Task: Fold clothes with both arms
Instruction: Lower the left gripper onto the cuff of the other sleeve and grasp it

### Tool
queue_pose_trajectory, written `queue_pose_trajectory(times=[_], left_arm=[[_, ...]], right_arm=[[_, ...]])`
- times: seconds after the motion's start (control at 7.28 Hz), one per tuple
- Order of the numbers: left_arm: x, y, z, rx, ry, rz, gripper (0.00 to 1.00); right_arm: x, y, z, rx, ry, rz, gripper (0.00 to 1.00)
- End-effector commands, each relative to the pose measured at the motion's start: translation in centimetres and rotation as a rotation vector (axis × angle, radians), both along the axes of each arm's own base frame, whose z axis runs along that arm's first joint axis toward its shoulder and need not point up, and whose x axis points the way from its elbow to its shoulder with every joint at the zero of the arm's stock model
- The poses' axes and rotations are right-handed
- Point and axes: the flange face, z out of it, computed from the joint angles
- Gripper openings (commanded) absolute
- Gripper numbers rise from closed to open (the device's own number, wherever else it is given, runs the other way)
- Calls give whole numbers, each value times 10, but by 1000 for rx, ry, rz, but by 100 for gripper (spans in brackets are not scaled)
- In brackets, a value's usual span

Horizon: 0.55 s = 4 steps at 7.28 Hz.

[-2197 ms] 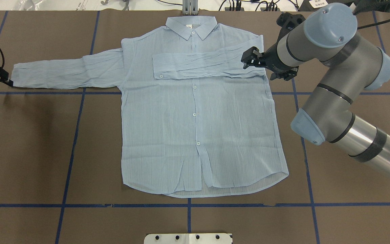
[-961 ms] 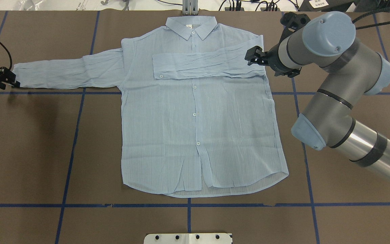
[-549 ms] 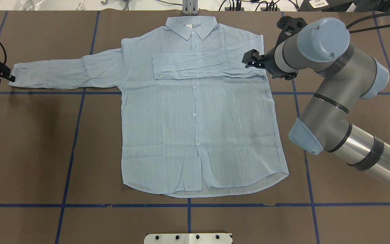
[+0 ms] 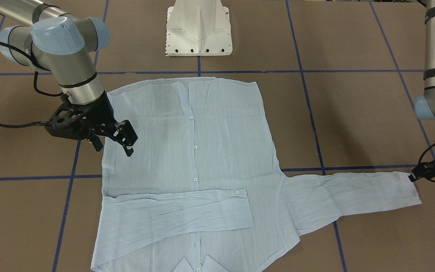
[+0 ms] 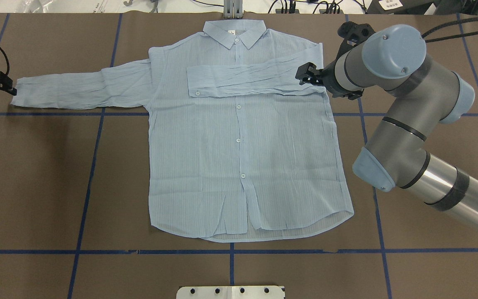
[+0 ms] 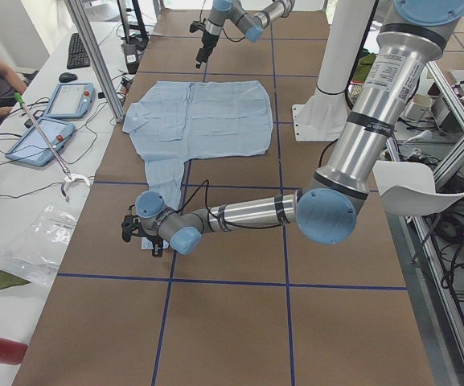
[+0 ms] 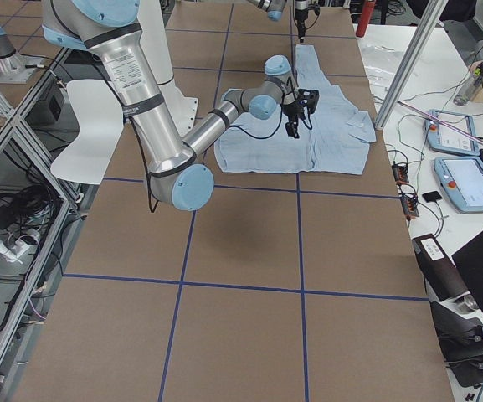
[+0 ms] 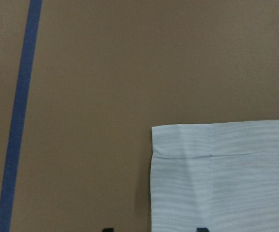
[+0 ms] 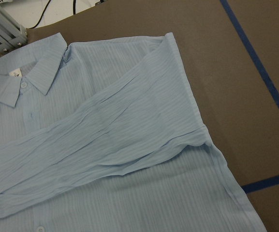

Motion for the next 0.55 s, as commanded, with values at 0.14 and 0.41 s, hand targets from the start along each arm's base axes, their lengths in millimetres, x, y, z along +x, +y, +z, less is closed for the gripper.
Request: queue_pose_trajectory(times=[0.14,0.41], left_arm=[[5,3,5,-14,6,-10,65],[9,6,8,-21,8,-2,64]], right_arm=[[-1,1,1,-1,1,-3,100],[-1,1,1,-1,2,-3,100]])
